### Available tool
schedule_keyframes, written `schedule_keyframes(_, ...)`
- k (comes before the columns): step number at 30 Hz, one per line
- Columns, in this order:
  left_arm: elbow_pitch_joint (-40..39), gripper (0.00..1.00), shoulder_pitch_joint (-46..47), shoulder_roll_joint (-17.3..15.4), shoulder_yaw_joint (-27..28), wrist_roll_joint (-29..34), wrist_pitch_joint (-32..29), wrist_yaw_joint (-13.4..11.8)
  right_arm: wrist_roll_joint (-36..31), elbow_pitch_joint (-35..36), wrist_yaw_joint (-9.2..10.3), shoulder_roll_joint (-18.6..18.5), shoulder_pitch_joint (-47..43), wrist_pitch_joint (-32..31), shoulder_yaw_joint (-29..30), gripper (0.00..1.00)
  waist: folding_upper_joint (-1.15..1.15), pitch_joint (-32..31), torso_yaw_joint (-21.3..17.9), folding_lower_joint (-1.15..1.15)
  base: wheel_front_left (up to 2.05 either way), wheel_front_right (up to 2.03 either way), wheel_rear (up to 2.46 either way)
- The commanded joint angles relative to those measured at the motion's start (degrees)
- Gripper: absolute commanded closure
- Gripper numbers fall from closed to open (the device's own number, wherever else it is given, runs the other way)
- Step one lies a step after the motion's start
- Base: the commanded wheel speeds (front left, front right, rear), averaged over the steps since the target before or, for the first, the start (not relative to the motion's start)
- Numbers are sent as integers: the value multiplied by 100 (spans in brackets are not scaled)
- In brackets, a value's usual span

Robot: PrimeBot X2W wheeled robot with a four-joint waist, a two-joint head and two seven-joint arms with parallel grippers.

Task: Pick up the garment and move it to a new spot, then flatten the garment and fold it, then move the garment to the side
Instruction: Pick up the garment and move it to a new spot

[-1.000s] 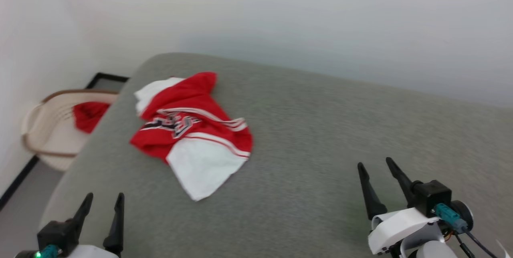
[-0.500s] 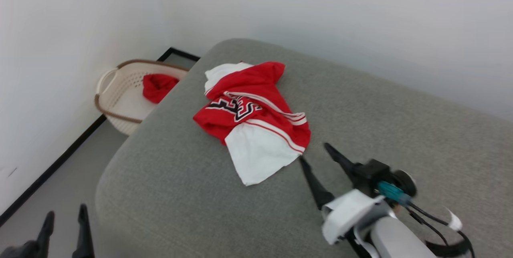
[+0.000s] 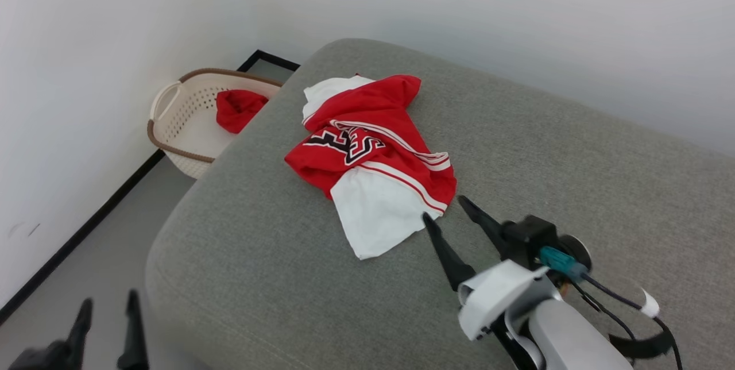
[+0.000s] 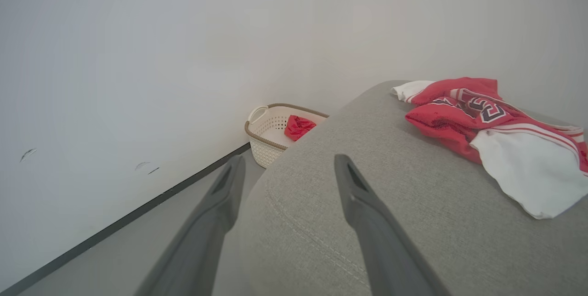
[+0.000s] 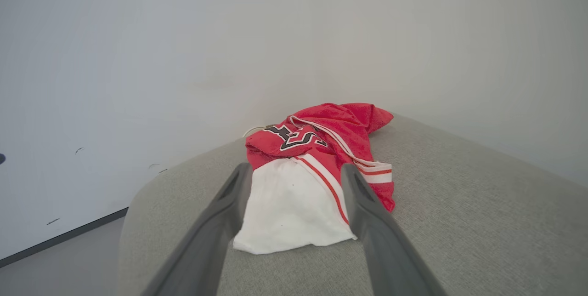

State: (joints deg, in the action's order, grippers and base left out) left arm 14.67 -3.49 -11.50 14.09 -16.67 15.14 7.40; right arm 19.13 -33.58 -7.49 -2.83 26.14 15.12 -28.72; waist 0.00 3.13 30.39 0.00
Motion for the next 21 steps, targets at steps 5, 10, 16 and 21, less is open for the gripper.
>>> schedule_keyframes(5,166,0,563,-539,-891,-124,-1,14,-348,164,0,-10,-477,6,705,0,0,-21,-162,0,0,0,0)
schedule_keyframes(10,324,0,1494,-1235,-1754,-628,-1,5,-637,588,-1,-1,-704,6,1098,0,0,365,-740,0,0,0,0)
schedule_keyframes(16,479,0,2813,-2197,-2527,-1166,-1,5,-924,1026,-1,-10,-543,5,1205,0,0,1146,-1600,0,0,0,0)
schedule_keyframes(21,970,0,3707,-2848,-3396,-1810,-2,4,-896,1402,0,-7,-567,5,1157,0,0,1524,-2213,0,0,0,0)
